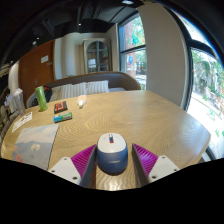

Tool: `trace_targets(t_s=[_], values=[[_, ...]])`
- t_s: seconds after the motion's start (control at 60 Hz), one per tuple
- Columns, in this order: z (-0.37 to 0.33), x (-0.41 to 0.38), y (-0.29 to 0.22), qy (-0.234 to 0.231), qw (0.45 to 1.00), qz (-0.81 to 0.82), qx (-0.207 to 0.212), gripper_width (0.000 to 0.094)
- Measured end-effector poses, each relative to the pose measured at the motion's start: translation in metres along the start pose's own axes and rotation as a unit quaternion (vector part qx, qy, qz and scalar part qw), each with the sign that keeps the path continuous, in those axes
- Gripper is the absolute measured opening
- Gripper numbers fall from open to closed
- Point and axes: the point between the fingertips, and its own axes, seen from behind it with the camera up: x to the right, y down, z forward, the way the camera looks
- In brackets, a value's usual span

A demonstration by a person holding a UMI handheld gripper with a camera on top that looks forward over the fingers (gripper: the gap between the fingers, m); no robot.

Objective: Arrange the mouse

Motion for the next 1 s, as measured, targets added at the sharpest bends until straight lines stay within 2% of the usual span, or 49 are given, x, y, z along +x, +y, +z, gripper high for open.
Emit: trace_targets(t_s=[0.033, 0.267, 0.383, 0.5, 0.6, 0.75, 0.867, 1.0], values=[[0.002, 0.003, 0.0, 0.007, 1.0, -0.001, -0.004, 0.0586], [-0.008, 0.014, -0.005, 0.066, 0.997, 0.031, 0.0, 0.0448], [-0.056, -0.004, -0.076, 0.071, 0.994, 0.029, 0.081, 0.0421], [-0.118, -0.071, -0.158, 0.037, 0.986, 0.021, 0.163, 0.0405], [-0.148, -0.152, -0.186, 0.004, 0.982, -0.02, 0.186, 0.0402], [-0.123, -0.259, -0.141, -0.054, 0.986, -0.05, 0.149, 0.0404], [-0.063, -0.309, -0.053, -0.075, 0.993, -0.075, 0.061, 0.0406], [-0.03, -0.311, -0.003, -0.069, 0.994, -0.083, -0.005, 0.0407]])
